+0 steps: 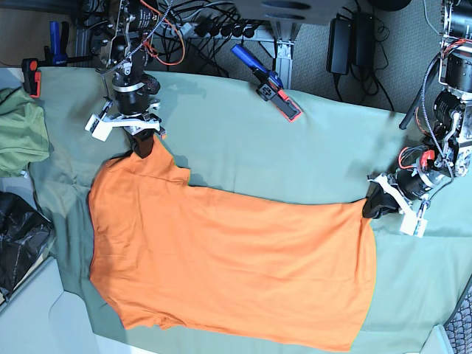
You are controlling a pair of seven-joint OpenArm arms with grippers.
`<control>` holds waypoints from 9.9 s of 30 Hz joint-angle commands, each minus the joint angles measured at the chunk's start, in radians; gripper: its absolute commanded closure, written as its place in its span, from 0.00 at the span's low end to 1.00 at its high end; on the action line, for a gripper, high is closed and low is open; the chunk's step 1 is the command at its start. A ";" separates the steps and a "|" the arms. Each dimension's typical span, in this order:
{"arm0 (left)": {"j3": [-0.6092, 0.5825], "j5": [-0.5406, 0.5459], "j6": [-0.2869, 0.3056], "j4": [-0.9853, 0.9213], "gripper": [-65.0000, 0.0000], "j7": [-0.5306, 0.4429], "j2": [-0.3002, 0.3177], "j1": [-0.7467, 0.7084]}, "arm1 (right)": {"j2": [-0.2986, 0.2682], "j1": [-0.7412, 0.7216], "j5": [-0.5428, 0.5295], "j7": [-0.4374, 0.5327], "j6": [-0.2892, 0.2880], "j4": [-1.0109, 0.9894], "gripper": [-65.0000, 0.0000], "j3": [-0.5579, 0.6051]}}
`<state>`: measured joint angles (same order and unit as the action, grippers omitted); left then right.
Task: Fold the T-shirt properly
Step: 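Lower both grippers and pinch the orange T-shirt's shoulder and hem corners, then lift and drag the shirt with both grippers to straighten it, then regrasp the shirt edges with both grippers and fold lengthwise, then pull the folded shirt taut with both grippers, then release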
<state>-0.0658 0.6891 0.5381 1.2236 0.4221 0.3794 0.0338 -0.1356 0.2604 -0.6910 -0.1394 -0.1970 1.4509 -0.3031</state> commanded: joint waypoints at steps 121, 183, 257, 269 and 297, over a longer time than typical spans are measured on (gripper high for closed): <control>0.129 0.077 0.135 0.118 0.49 0.078 0.103 -0.031 | -0.230 -0.188 0.086 -0.107 -0.122 -0.051 0.73 0.062; 0.221 0.230 0.132 -0.003 0.49 0.150 0.035 -0.044 | -0.094 -0.035 -0.076 -0.154 -0.117 -0.039 0.37 -0.159; 0.240 0.362 0.160 0.402 1.00 0.272 0.172 -0.349 | -0.283 0.381 -0.191 -0.354 -0.125 0.332 1.00 -0.211; 0.341 0.421 0.160 0.447 1.00 0.301 0.173 -0.440 | -0.298 0.450 -0.189 -0.355 -0.125 0.383 1.00 -0.266; 0.338 0.301 0.160 0.452 0.77 0.195 0.171 -0.446 | -0.326 0.449 -0.164 -0.331 -0.125 0.381 1.00 -0.266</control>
<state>0.2638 0.9684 0.6811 1.6604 0.6495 0.5320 -0.4221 -0.4480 0.7040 -0.8513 -0.4976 -0.2478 1.8172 -0.5560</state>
